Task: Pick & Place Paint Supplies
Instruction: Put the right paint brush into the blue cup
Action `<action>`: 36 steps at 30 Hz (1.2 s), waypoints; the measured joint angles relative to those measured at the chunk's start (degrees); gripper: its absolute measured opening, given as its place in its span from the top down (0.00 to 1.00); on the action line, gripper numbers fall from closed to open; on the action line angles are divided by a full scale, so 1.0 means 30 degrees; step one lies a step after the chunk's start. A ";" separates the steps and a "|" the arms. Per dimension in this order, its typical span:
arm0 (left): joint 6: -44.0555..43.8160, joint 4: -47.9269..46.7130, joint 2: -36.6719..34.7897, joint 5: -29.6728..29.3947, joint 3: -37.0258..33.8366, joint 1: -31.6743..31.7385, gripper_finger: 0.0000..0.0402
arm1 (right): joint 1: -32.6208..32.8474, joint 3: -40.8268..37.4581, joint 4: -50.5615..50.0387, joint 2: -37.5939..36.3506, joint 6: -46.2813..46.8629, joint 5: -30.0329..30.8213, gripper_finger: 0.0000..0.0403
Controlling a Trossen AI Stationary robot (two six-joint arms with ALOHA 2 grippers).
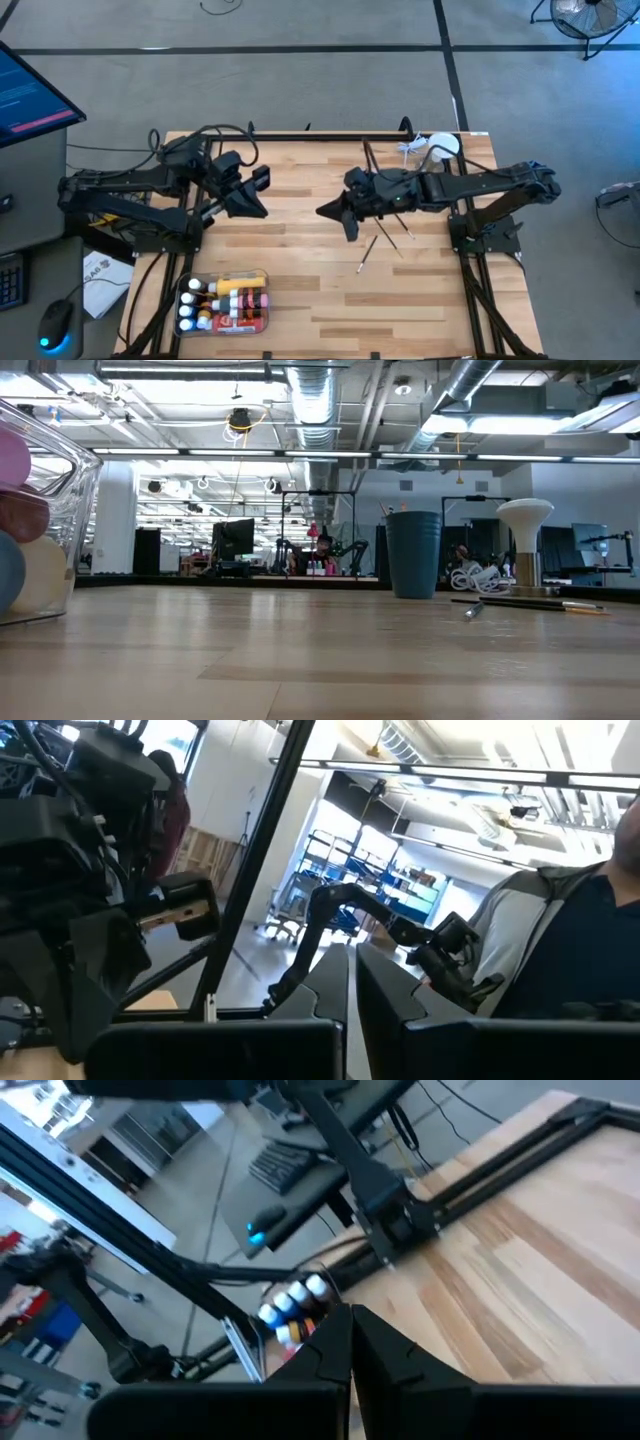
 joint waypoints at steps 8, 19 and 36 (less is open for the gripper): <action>0.0000 0.0038 0.0044 -0.0019 0.0000 0.0000 1.00 | -0.0120 0.0015 0.0058 -0.0012 -0.0004 -0.0093 1.00; -0.0045 -0.0029 0.0066 -0.0140 -0.0841 0.0102 1.00 | 0.0214 0.0015 -0.9760 0.0000 0.1807 0.1068 1.00; -0.2482 -0.0094 0.0066 -0.5032 -0.7411 0.0073 1.00 | 0.2849 -0.2801 -1.6850 -0.1465 0.6702 0.1355 1.00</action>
